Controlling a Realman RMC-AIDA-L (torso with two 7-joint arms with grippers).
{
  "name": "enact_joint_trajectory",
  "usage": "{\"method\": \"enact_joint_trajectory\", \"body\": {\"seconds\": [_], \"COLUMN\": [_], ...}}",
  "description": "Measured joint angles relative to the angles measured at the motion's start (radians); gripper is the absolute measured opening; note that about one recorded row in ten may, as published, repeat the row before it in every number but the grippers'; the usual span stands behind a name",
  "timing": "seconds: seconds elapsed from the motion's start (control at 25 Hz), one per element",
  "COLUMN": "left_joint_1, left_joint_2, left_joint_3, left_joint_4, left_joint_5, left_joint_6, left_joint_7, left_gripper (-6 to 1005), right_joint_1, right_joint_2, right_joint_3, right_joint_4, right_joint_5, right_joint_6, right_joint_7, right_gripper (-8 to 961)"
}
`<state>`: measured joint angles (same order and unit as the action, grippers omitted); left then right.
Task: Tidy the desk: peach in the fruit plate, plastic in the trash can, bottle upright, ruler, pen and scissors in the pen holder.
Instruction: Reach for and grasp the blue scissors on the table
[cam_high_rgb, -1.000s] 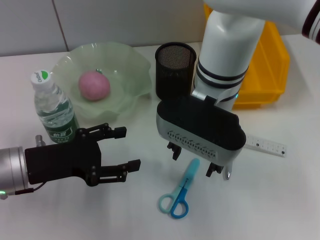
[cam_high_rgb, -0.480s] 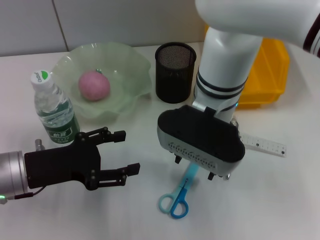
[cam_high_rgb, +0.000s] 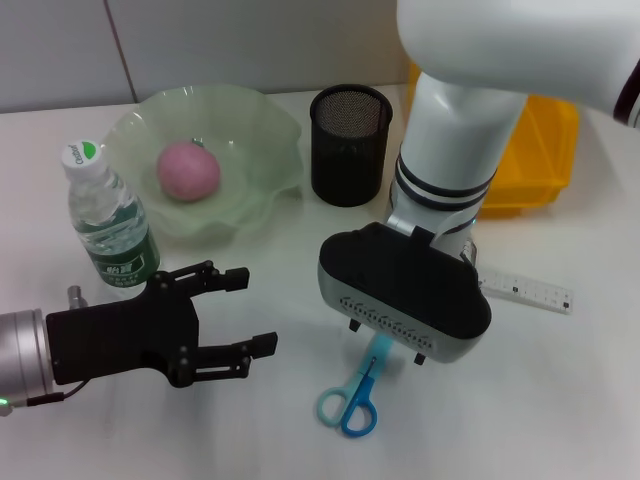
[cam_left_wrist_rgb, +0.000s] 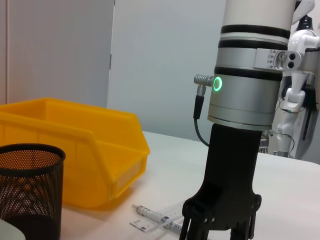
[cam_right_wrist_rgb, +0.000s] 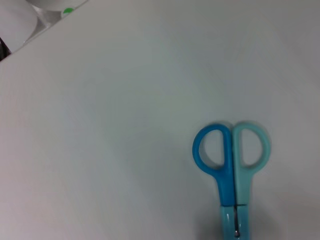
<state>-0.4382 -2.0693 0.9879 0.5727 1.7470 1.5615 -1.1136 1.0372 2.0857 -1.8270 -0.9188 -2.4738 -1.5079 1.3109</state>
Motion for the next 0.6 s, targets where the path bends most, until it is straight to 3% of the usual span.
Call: {"method": "enact_joint_trajectory", "body": {"seconds": [0.6], "left_joint_1": [-0.003], "left_joint_2": [0.0], "left_joint_3": [0.0], "left_joint_4": [0.003], "left_joint_5": [-0.001], "left_joint_6": [-0.001], "left_joint_7": [0.0], "left_gripper": [841], "right_joint_1": [0.0], "right_joint_2": [0.0], "right_joint_3": [-0.016], "right_joint_4": [-0.002], "right_joint_5": [-0.005], "right_joint_6": [0.012], "right_joint_7": [0.009], "right_gripper": [754]}}
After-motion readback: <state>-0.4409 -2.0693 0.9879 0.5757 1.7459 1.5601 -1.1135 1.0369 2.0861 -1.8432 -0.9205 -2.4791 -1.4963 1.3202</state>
